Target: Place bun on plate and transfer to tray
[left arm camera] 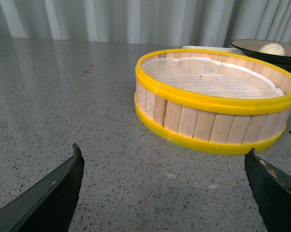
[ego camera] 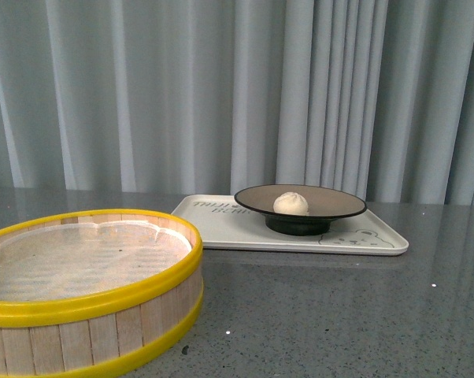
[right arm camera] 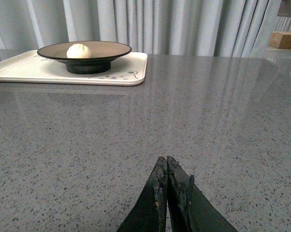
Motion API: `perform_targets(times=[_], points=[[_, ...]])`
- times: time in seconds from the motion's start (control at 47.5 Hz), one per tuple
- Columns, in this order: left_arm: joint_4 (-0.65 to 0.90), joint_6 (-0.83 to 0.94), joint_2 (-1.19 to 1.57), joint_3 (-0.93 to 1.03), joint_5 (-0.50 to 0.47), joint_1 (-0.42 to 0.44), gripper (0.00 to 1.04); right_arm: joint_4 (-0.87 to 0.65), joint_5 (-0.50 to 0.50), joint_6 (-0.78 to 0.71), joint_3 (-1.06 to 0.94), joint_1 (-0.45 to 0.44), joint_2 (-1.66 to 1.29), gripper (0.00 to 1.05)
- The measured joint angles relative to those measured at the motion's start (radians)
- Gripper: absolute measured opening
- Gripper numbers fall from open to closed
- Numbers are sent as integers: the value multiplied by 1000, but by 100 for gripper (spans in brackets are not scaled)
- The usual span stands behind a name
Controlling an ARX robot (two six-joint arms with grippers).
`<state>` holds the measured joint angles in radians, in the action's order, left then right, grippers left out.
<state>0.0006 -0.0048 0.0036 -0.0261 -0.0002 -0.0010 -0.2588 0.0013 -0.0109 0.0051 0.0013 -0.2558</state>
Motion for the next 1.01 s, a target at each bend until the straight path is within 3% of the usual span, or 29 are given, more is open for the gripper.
perform_targets(times=[0.337,0.463,0.652,0.862,1.01], points=[[0,0,0,0,0,0,98,81,0,0,0,0,81,2],[0,0,0,0,0,0,98,251,-2,0,0,0,220,2],[0,0,0,0,0,0,98,257,-2,0,0,0,251,2],[0,0,0,0,0,0,98,257,-2,0,0,0,252,48],[0,0,0,0,0,0,98,257,-3,0,0,0,252,74]])
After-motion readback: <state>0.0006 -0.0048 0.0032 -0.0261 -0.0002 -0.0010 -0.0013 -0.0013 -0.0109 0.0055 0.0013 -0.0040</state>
